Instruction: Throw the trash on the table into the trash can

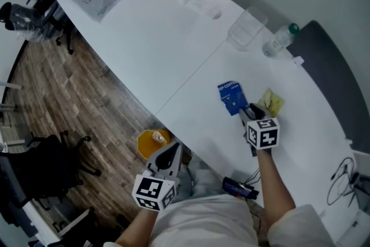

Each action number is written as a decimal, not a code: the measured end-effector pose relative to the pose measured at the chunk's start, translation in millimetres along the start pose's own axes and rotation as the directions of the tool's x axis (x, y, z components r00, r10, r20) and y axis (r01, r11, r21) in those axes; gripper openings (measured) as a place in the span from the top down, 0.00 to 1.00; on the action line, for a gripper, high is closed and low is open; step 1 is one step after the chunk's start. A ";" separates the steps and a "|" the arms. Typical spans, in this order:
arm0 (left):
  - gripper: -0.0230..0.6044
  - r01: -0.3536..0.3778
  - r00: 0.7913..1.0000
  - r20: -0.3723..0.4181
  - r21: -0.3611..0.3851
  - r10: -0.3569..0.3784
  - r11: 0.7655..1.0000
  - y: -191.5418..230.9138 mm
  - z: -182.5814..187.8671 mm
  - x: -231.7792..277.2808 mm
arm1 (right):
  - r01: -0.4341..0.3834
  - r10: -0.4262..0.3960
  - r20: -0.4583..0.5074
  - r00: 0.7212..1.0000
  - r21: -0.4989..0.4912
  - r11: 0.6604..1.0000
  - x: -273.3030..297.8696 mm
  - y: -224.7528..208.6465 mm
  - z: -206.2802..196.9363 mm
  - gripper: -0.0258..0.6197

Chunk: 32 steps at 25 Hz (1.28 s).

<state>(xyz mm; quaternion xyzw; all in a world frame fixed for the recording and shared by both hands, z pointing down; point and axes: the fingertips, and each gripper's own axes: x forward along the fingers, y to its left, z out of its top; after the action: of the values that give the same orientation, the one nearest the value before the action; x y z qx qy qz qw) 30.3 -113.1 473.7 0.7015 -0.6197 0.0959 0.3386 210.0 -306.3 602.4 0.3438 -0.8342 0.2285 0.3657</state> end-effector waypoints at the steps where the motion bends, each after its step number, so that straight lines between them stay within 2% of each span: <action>1: 0.96 -0.002 1.000 0.000 -0.001 0.002 1.000 0.5 -0.6 -0.4 | 0.008 -0.009 -0.007 1.000 -0.018 1.000 0.3 0.1 -0.4 0.68; 3: 0.96 -0.006 1.000 -0.002 -0.003 0.006 1.000 1.4 -2.1 -1.2 | 0.015 -0.016 -0.018 1.000 -0.050 0.999 1.1 2.2 -1.2 0.77; 8: 0.96 -0.012 1.000 0.003 -0.010 0.012 1.000 2.1 -3.6 -4.5 | 0.013 -0.013 0.000 1.000 -0.047 0.999 -1.5 6.3 2.2 0.88; 17: 0.96 -0.023 1.000 0.018 -0.019 0.024 1.000 1.9 -6.0 -11.9 | -0.096 0.089 0.076 0.993 0.093 0.991 -14.9 17.4 10.0 0.91; 23: 0.96 -0.031 0.999 0.044 -0.021 0.032 0.999 2.3 -2.1 -20.3 | -0.130 0.122 0.106 0.987 0.072 0.989 -26.3 29.7 15.6 0.91; 32: 0.96 -0.052 0.996 0.070 -0.022 0.054 0.998 8.8 -3.2 -40.0 | -0.139 0.126 0.151 0.980 0.075 0.988 -38.7 38.4 24.2 0.91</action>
<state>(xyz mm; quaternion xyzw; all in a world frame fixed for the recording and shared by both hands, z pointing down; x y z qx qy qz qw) 14.5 -79.0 457.1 0.6843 -0.6505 0.0740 0.3209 189.8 -280.5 552.5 0.3185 -0.8693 0.2617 0.2726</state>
